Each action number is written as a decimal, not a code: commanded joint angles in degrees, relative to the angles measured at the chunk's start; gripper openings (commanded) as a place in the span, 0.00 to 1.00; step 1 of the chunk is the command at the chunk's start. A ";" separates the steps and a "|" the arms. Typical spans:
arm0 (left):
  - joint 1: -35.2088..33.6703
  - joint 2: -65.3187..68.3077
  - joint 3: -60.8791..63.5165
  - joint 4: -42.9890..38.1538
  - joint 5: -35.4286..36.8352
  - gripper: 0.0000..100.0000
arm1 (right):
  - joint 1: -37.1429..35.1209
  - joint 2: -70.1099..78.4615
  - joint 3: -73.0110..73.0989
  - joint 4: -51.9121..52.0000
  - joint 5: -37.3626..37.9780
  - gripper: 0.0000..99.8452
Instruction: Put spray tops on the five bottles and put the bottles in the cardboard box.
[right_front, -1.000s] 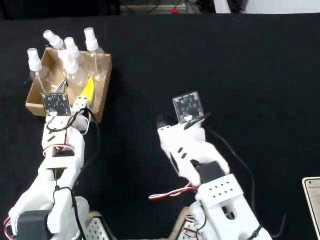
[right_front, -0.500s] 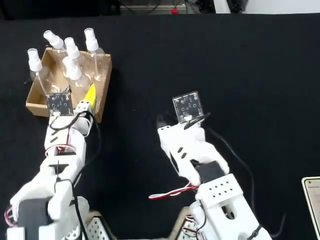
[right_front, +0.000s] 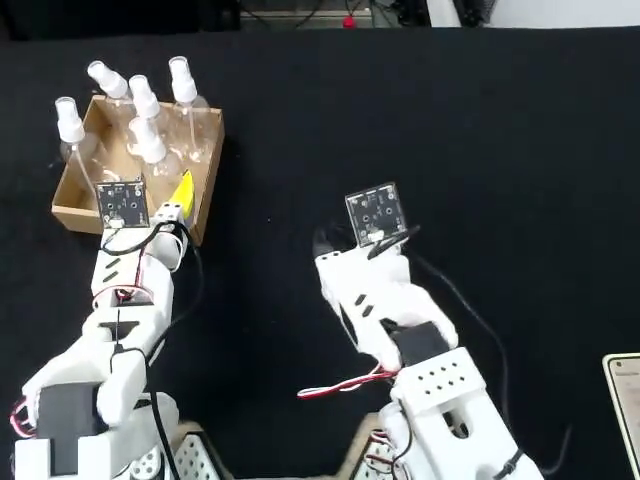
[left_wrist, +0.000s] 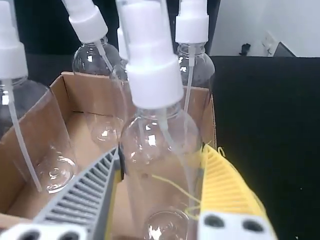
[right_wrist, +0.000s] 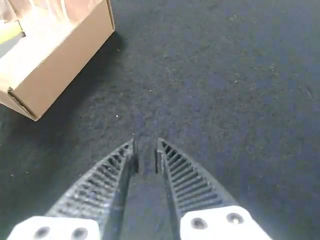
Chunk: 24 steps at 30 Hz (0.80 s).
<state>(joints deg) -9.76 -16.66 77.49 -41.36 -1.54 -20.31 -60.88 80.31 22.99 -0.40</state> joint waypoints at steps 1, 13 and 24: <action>-0.13 -0.18 -3.30 -1.32 -0.53 0.16 | 0.00 -1.54 -0.48 -1.41 0.62 0.06; -0.04 0.09 -3.21 -1.32 -0.18 0.16 | 0.09 -1.54 -0.48 -1.41 0.62 0.06; -0.13 0.18 -3.30 -1.32 -0.44 0.16 | 0.09 -1.54 -0.48 -1.41 0.62 0.06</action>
<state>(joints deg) -9.76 -16.31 77.23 -41.36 -1.71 -20.31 -60.88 80.31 22.99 -0.40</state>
